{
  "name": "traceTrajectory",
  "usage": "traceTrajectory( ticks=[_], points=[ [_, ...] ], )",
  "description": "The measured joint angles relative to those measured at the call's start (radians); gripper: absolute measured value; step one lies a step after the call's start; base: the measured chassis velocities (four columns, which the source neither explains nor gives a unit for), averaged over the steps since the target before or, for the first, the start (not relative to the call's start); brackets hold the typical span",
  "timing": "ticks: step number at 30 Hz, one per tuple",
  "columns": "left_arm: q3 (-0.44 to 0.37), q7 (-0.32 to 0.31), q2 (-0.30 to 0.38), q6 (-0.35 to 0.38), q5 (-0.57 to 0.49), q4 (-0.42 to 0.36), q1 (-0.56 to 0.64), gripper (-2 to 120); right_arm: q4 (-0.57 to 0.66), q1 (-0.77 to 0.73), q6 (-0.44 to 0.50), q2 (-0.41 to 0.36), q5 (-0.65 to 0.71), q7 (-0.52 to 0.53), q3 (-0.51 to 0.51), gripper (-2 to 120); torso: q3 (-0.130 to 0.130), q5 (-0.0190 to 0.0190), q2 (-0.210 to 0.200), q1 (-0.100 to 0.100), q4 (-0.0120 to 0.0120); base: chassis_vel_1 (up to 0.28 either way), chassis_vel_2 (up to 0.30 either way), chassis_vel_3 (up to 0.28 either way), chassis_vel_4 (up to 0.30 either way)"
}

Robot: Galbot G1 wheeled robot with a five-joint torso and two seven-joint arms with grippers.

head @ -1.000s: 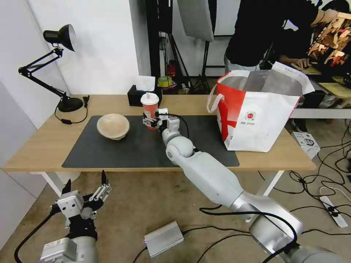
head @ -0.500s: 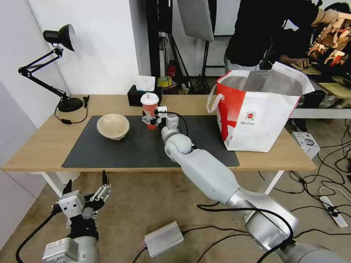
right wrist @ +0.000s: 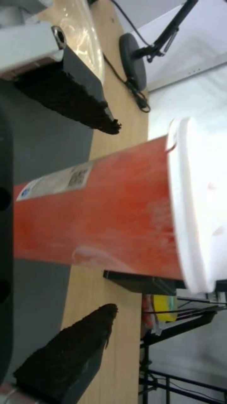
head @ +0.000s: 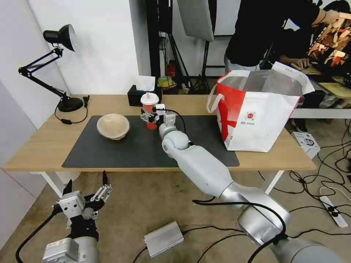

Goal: Pick up the trash from the table and place it into the takeout bag.

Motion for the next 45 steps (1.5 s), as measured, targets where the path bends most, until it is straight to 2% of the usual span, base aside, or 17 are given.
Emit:
traceTrajectory(
  ticks=[45],
  points=[
    [0.059, 0.005, 0.014, -0.001, 0.002, 0.038, -0.033, 100, -0.135, 0.043, 0.021, 0.002, 0.049, -0.195, 0.003, 100, 0.0, 0.0001, 0.0, 0.0, 0.0, 0.0, 0.0, 0.0, 0.0]
  ],
)
